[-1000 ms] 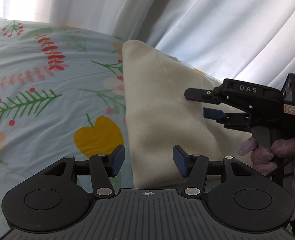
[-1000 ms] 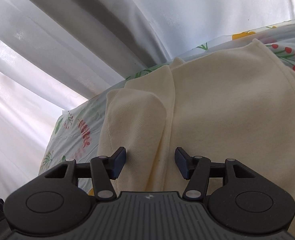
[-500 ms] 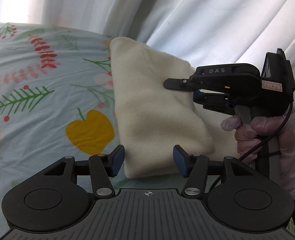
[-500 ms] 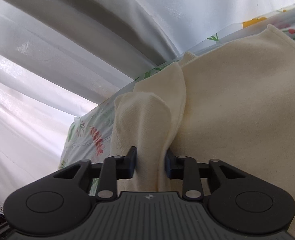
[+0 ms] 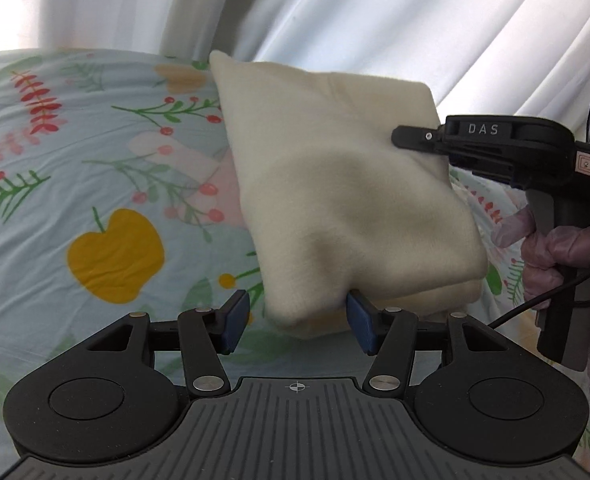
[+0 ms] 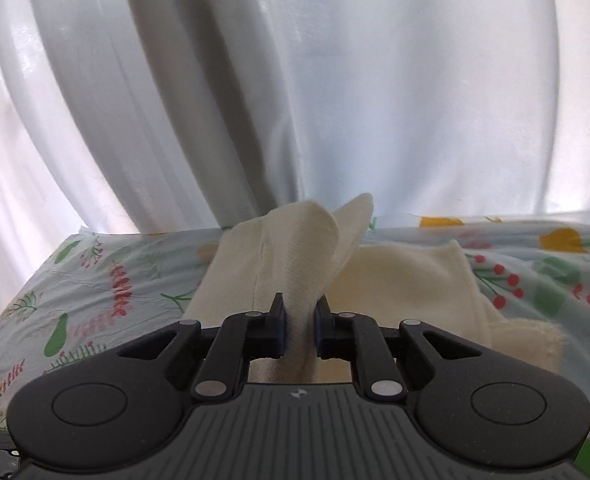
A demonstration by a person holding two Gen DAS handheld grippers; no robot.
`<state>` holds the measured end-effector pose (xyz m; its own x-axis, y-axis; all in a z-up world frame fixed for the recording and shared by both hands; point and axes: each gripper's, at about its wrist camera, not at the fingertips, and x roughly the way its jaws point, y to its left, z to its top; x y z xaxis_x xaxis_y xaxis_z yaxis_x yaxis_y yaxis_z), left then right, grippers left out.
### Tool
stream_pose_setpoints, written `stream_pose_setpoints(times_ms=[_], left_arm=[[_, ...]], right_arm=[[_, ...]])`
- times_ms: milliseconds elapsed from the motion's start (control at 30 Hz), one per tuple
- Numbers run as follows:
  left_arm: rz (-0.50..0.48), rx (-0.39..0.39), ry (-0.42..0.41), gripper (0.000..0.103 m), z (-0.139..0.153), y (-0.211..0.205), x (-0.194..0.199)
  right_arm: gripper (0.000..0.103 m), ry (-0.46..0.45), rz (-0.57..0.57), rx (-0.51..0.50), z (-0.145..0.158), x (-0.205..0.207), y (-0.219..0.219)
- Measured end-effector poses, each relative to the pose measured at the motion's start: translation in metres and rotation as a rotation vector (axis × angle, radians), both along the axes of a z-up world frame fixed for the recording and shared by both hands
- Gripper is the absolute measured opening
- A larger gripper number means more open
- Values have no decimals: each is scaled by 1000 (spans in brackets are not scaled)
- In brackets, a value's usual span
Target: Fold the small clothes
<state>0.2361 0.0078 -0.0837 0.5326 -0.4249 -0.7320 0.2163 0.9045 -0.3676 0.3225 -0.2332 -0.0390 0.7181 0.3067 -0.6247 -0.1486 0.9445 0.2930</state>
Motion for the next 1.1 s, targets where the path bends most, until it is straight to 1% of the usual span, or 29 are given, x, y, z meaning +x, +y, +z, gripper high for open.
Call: stream_pose_setpoints(times_ms=[100,133,200,267,367,433,467,500,533,567,633,733,800,867,1000,1100], left_arm=[[-31,-22,19,58,-2,-5,3],[-34,-32,22,58,-1,-4,2],[-33,-41,18,58,1,0,2],[-32,-51,25,58,2,5,4],[-31,-72,33,59,3,10,6],[-29,-58,40,60,2,7,8],[-36,-51,46,61,2,4,9],[-45,-46,53,61,2,1,8],[-57,-42,62,62,1,-2,7],[-68,-34,68,62,1,-5,5],[-79,-8,68,62,0,-10,4],[-88,16,57,62,6,-13,5],[-99,8,50,63,11,-13,6],[-109,-7,42,65,17,-12,11],[-129,-35,40,66,23,-15,20],[-139,-16,37,66,25,-18,24]], right_arm=[[13,75,-52,-17,-24,1,-17],[13,96,-63,-3,-31,2,-23],[15,116,-73,70,-37,2,-34],[21,143,-69,148,-37,4,-43],[37,176,-46,265,-41,10,-41],[38,184,-42,285,-44,12,-40],[37,177,-36,265,-43,13,-35],[30,161,-30,227,-41,13,-29],[15,141,-26,173,-38,13,-23],[14,109,-22,113,-32,10,-17],[13,26,-24,38,-17,0,-12],[12,-89,-58,14,10,-17,-19],[12,-130,-90,-3,19,-26,-28],[12,-133,-126,-47,16,-27,-37],[12,-45,-191,-67,-8,-24,-56],[13,-10,-203,-83,-26,-26,-61]])
